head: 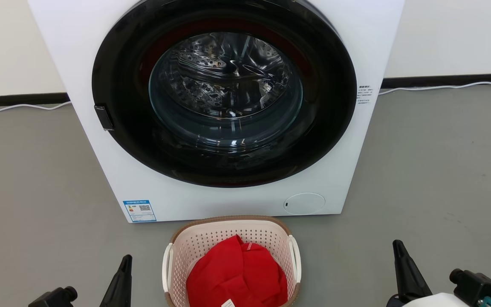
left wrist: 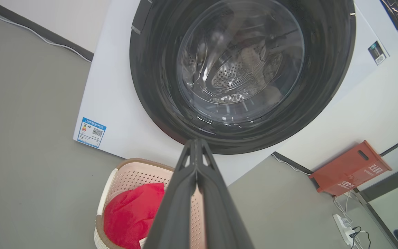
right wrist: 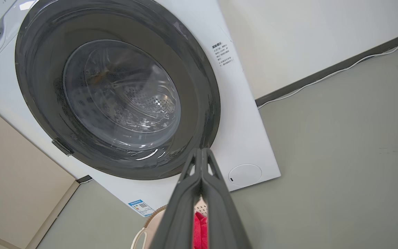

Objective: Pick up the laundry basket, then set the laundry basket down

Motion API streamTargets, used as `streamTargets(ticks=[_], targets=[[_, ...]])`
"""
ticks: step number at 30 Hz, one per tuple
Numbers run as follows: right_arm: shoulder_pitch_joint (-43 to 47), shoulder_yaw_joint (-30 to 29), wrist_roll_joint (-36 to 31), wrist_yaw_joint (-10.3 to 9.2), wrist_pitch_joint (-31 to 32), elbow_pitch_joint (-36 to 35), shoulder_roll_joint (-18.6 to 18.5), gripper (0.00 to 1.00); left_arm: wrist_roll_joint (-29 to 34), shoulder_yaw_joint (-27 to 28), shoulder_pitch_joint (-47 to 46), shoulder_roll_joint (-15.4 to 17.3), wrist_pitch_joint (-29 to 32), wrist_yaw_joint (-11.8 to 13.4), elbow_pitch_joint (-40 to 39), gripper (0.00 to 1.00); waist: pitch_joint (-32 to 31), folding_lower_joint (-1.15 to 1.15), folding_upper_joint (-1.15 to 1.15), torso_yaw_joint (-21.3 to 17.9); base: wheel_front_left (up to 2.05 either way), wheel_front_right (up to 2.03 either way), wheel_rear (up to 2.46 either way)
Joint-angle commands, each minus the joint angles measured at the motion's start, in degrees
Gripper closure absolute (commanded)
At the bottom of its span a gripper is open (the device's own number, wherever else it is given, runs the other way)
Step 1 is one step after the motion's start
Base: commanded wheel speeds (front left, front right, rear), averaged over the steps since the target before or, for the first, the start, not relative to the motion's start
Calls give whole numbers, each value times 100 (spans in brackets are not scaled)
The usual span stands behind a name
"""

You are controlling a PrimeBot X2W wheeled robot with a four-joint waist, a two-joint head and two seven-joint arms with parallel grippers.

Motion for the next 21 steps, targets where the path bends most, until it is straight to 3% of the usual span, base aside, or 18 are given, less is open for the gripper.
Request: streamTargets(ticks=[1,21], targets=[[-274,-17,229,12,65,-146,-48,100,-163,114,-328,35,33,-9,-118,100,5,-2,0,4,0,0,0],[-403,-107,1470,15,364,-149,-66,100,-1097,312,-500,-69,353,-16,-68,100,54,-2,0,41,0,0,0]])
